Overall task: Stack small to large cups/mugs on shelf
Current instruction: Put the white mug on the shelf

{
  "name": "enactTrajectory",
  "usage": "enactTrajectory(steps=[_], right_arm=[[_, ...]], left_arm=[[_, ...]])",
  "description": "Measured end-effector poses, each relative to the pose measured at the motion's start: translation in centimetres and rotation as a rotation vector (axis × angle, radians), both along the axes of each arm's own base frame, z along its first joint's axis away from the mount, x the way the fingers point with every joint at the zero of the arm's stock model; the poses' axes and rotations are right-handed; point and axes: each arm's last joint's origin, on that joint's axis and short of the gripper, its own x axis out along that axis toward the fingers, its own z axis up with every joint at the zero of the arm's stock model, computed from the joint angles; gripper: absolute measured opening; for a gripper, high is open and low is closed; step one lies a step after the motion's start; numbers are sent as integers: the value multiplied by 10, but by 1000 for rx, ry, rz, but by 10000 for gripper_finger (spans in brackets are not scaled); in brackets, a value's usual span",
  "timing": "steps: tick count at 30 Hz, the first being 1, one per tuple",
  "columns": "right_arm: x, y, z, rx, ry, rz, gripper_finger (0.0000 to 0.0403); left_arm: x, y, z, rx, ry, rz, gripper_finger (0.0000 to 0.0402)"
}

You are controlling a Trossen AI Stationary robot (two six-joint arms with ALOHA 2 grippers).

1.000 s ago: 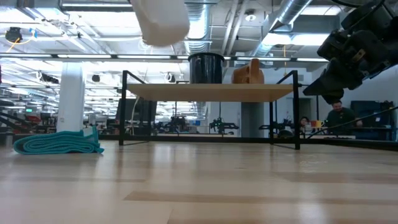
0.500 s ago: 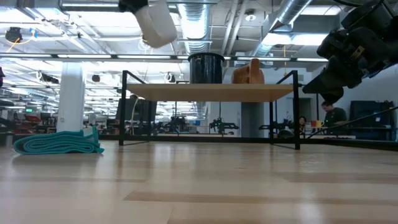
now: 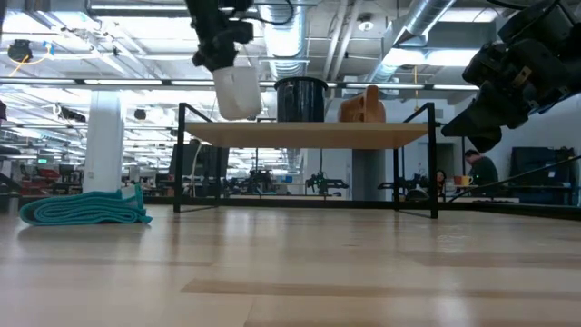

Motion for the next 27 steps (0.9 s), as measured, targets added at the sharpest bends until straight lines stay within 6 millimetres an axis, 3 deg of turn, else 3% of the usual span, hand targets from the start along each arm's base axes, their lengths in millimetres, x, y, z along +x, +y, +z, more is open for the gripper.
enactTrajectory(steps=[5,10,27], right_arm=[[0,0,0,28,-1,-13,27],[0,0,0,39,0,-17,27],[0,0,0,38,-1,-16,27]], left_arm=[[14,15,-3,-52,46,-6,0],[16,21,-5,-111,111,-5,0],[17,19,-7,-190,89,-21,0]])
